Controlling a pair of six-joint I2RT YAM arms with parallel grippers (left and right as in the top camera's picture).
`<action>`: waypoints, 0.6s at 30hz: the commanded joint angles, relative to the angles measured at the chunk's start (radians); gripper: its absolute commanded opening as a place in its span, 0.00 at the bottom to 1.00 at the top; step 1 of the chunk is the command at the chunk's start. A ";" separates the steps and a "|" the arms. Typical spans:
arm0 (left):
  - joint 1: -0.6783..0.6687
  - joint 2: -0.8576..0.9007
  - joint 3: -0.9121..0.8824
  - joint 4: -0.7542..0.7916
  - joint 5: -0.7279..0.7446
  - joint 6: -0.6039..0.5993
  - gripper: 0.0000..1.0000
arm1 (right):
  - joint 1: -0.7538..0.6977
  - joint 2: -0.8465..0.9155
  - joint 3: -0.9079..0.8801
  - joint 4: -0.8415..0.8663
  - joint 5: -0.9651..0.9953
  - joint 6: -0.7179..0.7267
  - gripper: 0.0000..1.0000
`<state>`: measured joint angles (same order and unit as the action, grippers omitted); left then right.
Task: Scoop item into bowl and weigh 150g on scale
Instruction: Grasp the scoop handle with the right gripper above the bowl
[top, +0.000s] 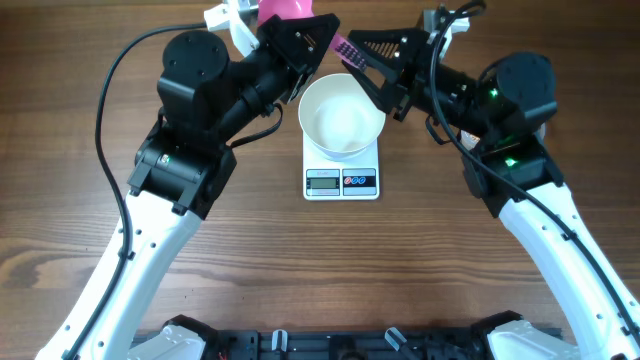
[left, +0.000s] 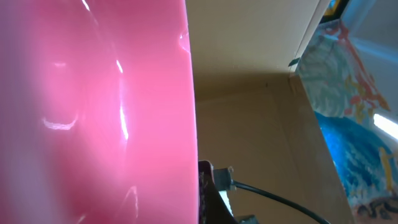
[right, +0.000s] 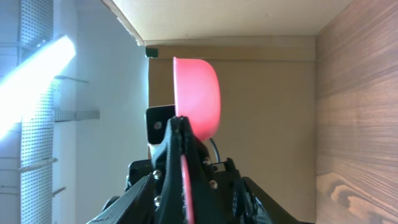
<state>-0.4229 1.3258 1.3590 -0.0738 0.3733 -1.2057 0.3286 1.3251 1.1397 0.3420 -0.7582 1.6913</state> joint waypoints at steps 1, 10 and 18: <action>0.000 -0.001 0.011 0.007 -0.015 -0.015 0.04 | 0.002 0.008 0.014 0.010 -0.008 0.021 0.39; -0.001 -0.001 0.011 0.004 -0.004 -0.015 0.04 | 0.002 0.008 0.014 0.010 -0.009 0.021 0.31; -0.001 -0.001 0.011 -0.005 -0.003 -0.015 0.04 | 0.002 0.008 0.014 0.009 -0.048 0.018 0.32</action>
<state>-0.4229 1.3258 1.3590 -0.0811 0.3710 -1.2140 0.3286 1.3251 1.1397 0.3454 -0.7750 1.7058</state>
